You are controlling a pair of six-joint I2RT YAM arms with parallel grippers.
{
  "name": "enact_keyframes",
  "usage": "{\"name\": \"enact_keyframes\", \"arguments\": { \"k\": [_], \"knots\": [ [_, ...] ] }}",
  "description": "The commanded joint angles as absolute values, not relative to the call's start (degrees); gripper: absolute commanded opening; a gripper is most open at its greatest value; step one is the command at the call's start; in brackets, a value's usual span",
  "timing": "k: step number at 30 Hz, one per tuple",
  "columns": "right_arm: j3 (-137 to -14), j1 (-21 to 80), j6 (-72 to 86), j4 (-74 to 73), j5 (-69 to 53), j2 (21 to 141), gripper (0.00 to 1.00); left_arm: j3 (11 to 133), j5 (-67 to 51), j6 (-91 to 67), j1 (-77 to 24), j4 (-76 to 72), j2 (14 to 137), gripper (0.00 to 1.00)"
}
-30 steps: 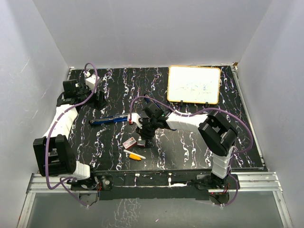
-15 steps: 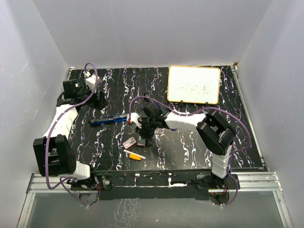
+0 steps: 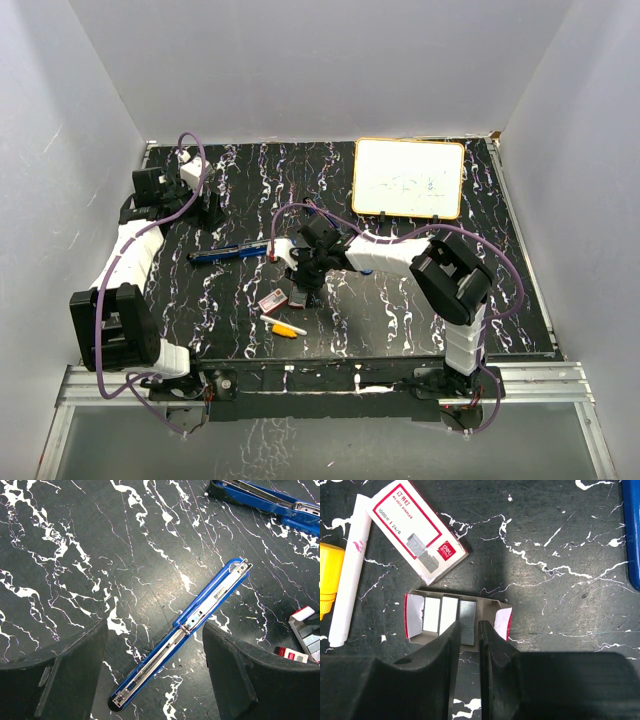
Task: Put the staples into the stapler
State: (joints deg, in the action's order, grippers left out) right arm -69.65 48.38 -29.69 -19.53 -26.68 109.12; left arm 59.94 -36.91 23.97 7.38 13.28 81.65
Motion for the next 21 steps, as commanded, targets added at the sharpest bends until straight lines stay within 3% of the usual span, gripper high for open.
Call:
{"name": "enact_keyframes", "arguments": {
  "k": [1, 21],
  "knots": [
    [-72.0, 48.7, -30.8, -19.0, -26.0, 109.2, 0.23, 59.4, -38.8, 24.1, 7.3, 13.1, 79.1, 0.74],
    [-71.3, 49.2, -30.8, -16.6, -20.3, 106.9, 0.23, 59.5, -38.8, 24.3, 7.3, 13.3, 79.1, 0.76]
  ]
}}
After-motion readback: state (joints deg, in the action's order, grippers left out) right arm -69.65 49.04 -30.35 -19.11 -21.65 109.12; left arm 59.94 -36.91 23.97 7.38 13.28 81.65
